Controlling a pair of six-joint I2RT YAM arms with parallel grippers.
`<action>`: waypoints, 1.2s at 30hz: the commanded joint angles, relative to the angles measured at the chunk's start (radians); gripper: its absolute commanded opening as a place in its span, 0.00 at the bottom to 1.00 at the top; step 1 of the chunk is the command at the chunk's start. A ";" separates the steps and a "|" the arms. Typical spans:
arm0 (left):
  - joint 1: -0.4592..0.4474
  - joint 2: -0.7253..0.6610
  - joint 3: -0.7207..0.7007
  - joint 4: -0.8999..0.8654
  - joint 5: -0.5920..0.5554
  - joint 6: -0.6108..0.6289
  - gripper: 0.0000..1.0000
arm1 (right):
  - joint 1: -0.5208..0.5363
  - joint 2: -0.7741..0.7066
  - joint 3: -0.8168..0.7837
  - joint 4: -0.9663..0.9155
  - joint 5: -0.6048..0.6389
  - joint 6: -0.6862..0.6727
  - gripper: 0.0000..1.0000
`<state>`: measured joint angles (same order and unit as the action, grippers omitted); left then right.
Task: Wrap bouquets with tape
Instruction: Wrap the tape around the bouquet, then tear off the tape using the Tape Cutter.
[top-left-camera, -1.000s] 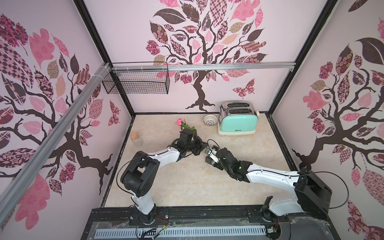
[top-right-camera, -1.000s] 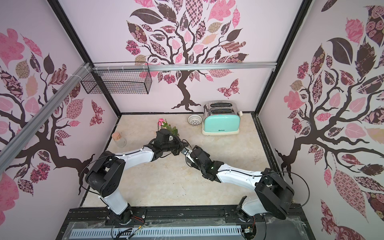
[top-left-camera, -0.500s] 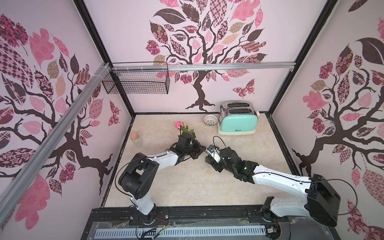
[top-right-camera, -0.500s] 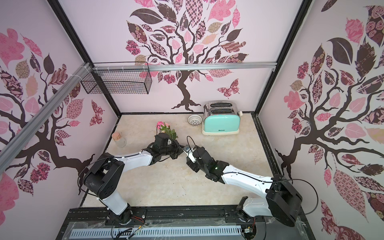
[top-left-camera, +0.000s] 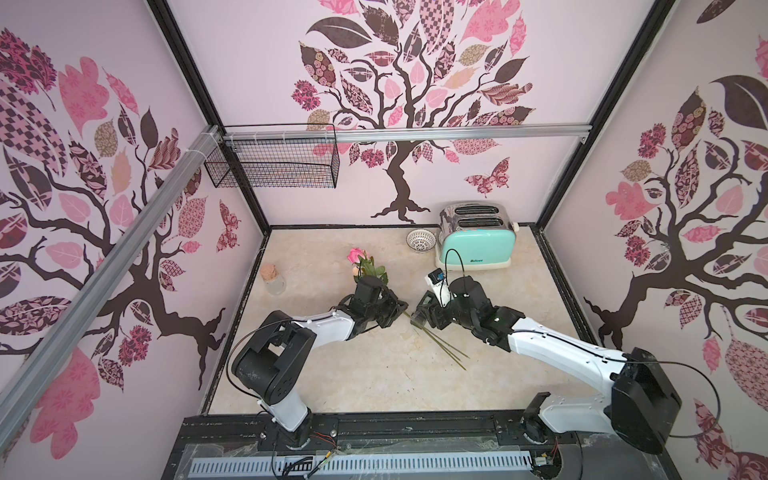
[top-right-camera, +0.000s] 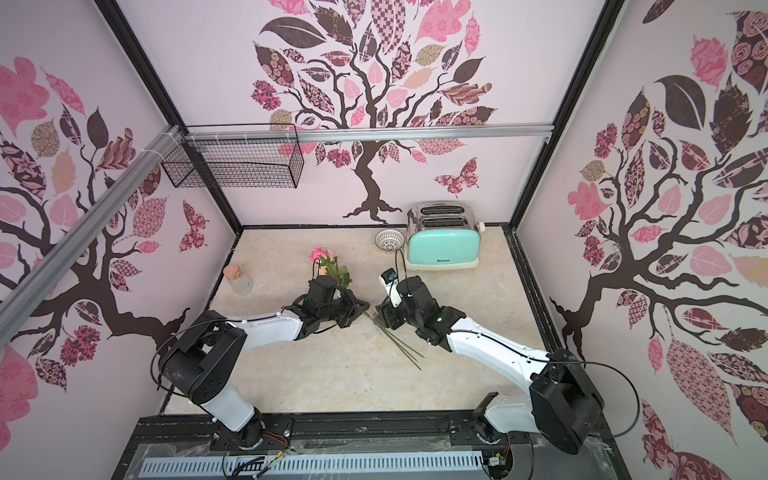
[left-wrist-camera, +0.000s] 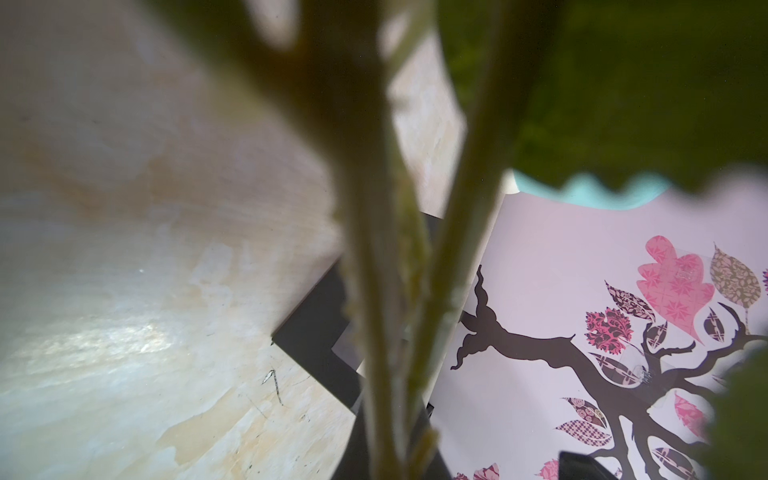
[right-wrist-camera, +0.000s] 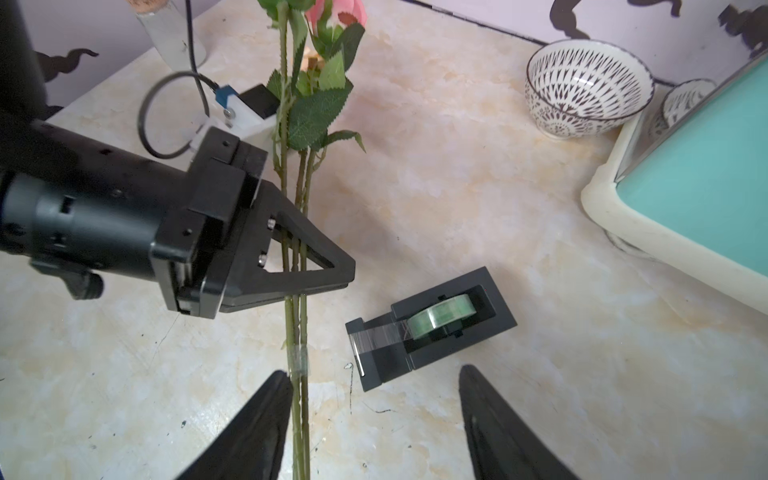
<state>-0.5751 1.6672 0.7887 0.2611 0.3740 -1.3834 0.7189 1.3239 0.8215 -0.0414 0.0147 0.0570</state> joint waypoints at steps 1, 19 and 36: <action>-0.005 0.015 -0.021 0.040 -0.022 0.039 0.00 | 0.002 0.058 0.035 -0.028 0.027 0.012 0.68; -0.019 0.081 -0.040 0.072 -0.037 0.060 0.00 | 0.015 0.169 0.042 -0.007 0.066 -0.070 0.70; -0.020 0.095 -0.040 0.084 -0.027 0.053 0.00 | 0.056 0.304 0.095 -0.009 0.168 -0.092 0.70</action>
<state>-0.5900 1.7481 0.7551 0.3134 0.3454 -1.3384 0.7696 1.5982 0.8932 -0.0402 0.1452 -0.0120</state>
